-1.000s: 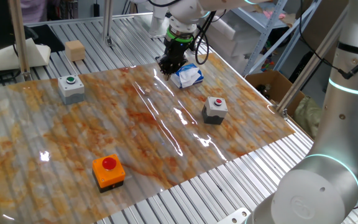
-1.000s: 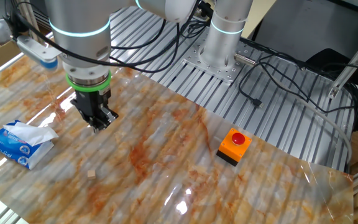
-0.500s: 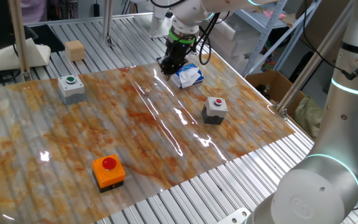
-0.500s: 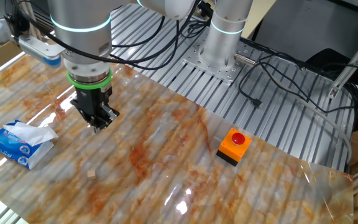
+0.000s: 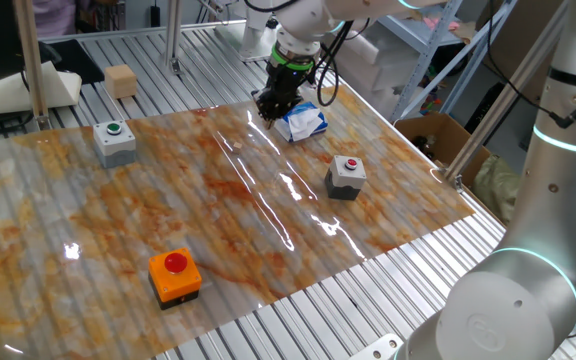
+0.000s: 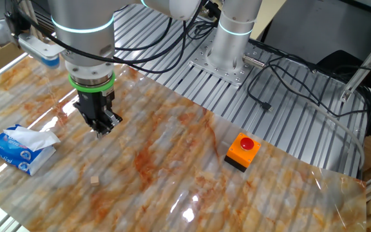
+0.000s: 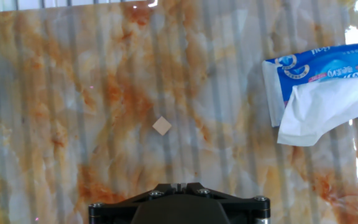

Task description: Use the gripper to push the small block from left to right

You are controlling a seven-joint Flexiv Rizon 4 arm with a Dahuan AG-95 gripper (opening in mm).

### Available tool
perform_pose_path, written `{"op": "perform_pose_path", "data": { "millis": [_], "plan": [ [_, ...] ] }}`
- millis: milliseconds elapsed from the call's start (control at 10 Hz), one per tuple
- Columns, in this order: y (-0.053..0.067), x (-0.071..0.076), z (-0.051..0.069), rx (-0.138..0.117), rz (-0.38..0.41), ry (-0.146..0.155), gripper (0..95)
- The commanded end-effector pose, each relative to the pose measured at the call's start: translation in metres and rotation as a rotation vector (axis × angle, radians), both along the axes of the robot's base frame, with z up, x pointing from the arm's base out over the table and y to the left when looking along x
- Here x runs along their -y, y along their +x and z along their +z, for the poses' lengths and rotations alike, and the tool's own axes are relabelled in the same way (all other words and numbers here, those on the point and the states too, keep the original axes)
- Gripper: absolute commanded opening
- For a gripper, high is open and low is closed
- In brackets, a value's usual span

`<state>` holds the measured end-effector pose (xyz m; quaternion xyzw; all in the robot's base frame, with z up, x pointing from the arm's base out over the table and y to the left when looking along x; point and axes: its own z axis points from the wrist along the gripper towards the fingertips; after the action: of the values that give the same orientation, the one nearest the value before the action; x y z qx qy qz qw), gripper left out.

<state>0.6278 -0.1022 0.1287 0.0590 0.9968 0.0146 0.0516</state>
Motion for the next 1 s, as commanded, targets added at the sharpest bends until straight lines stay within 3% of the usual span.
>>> {"op": "perform_pose_path", "data": {
  "millis": [100, 400, 1000],
  "plan": [
    [-0.0012, -0.0002, 0.0007, -0.001, -0.009, 0.000, 0.0],
    [-0.0012, -0.0002, 0.0007, -0.001, -0.051, 0.004, 0.0],
    [-0.0012, -0.0002, 0.0007, 0.003, -0.045, -0.003, 0.0]
  ]
}}
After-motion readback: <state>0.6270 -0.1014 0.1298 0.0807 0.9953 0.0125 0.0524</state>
